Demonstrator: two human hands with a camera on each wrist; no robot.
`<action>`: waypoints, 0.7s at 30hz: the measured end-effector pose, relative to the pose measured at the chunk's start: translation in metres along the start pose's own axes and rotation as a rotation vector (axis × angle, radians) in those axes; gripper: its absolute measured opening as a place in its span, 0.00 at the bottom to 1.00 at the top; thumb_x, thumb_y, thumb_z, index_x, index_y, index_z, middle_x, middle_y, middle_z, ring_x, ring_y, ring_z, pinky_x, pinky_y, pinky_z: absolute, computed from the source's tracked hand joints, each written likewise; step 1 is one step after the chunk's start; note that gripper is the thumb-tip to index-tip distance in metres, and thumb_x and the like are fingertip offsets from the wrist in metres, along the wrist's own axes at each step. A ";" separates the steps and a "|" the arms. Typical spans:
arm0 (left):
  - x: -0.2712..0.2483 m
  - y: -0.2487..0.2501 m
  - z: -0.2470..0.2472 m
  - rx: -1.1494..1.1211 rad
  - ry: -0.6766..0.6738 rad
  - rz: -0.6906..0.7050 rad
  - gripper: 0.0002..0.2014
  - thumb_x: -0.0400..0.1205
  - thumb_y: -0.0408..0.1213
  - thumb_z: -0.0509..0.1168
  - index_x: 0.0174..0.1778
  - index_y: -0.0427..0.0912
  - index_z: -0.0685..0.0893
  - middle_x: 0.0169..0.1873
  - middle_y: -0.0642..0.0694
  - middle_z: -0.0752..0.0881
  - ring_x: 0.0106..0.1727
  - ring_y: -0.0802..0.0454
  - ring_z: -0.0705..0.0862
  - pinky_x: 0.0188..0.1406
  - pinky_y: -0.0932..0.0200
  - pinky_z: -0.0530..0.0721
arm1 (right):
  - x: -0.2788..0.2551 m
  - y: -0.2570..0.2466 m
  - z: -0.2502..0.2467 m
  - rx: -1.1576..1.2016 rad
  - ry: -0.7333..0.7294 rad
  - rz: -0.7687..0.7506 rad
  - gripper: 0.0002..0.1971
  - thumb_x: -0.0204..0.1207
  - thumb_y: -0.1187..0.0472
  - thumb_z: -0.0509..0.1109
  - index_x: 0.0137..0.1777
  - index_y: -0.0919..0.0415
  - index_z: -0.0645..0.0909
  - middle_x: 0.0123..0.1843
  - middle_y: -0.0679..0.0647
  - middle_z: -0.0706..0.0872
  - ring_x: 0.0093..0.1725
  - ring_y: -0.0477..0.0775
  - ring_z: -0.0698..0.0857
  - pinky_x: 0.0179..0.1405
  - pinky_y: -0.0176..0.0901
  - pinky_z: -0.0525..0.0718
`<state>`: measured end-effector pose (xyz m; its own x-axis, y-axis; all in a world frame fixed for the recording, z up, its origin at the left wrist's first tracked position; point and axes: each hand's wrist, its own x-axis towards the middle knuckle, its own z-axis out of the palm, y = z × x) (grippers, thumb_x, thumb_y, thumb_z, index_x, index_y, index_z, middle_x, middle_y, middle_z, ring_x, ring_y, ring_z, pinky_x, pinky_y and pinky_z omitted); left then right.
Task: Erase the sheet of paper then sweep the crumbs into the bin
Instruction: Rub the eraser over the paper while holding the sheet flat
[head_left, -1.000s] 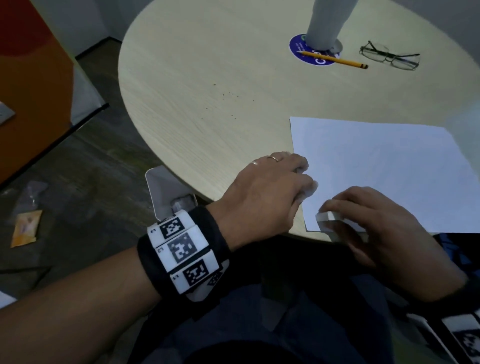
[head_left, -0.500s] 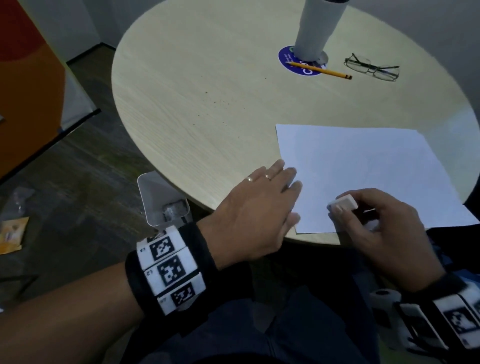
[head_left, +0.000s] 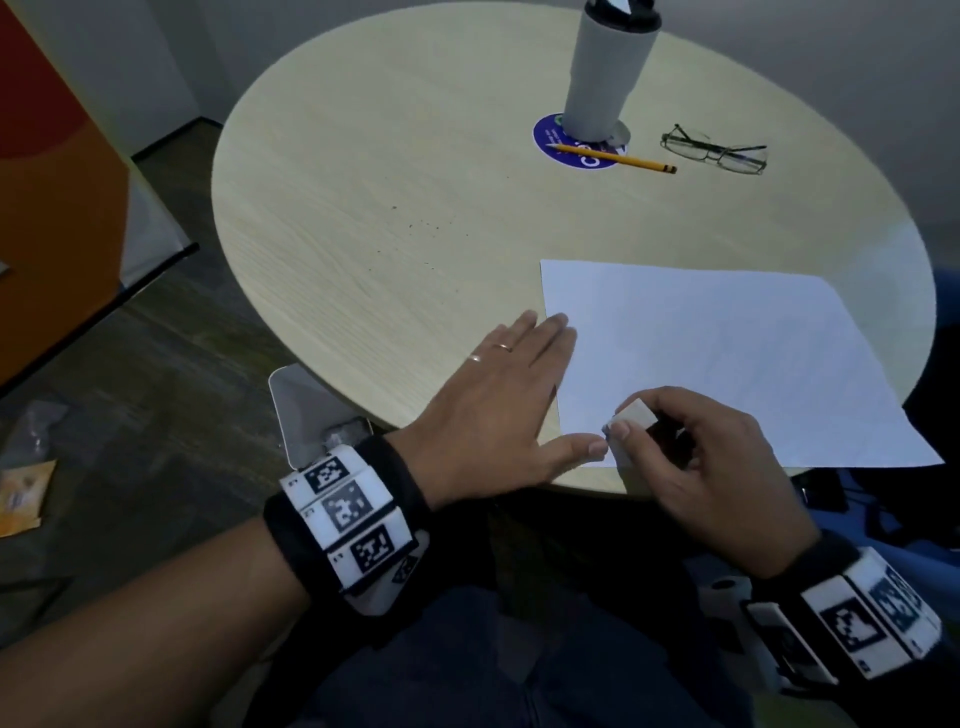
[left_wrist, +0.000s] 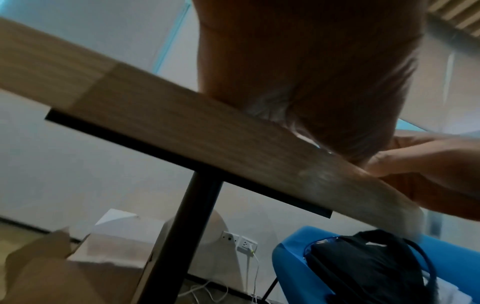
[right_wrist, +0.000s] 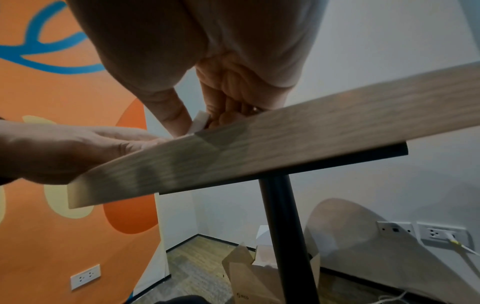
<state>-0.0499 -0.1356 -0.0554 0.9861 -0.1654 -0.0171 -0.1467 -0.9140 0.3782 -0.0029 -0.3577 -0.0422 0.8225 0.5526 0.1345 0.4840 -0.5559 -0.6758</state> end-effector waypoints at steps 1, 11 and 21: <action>0.001 -0.002 0.000 -0.013 0.001 -0.008 0.53 0.82 0.76 0.59 0.92 0.41 0.54 0.93 0.45 0.52 0.94 0.44 0.46 0.93 0.45 0.48 | 0.001 0.001 -0.002 0.011 -0.012 0.006 0.06 0.84 0.59 0.76 0.44 0.51 0.89 0.37 0.45 0.89 0.37 0.52 0.87 0.35 0.34 0.79; 0.013 -0.001 -0.003 -0.114 -0.080 -0.123 0.59 0.74 0.78 0.68 0.94 0.52 0.49 0.93 0.58 0.40 0.92 0.53 0.32 0.91 0.46 0.34 | -0.001 0.013 -0.012 -0.030 0.045 0.070 0.07 0.78 0.60 0.79 0.39 0.53 0.88 0.34 0.46 0.89 0.34 0.53 0.86 0.38 0.49 0.84; 0.013 0.002 -0.007 -0.046 -0.138 -0.125 0.60 0.76 0.79 0.63 0.94 0.49 0.43 0.92 0.56 0.36 0.91 0.50 0.30 0.91 0.44 0.34 | 0.003 0.002 -0.001 -0.094 0.042 0.011 0.09 0.75 0.47 0.75 0.38 0.49 0.88 0.35 0.44 0.88 0.35 0.49 0.84 0.37 0.51 0.86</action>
<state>-0.0369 -0.1372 -0.0487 0.9758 -0.1038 -0.1926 -0.0169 -0.9135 0.4066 0.0004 -0.3579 -0.0421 0.8386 0.5209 0.1593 0.4994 -0.6184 -0.6069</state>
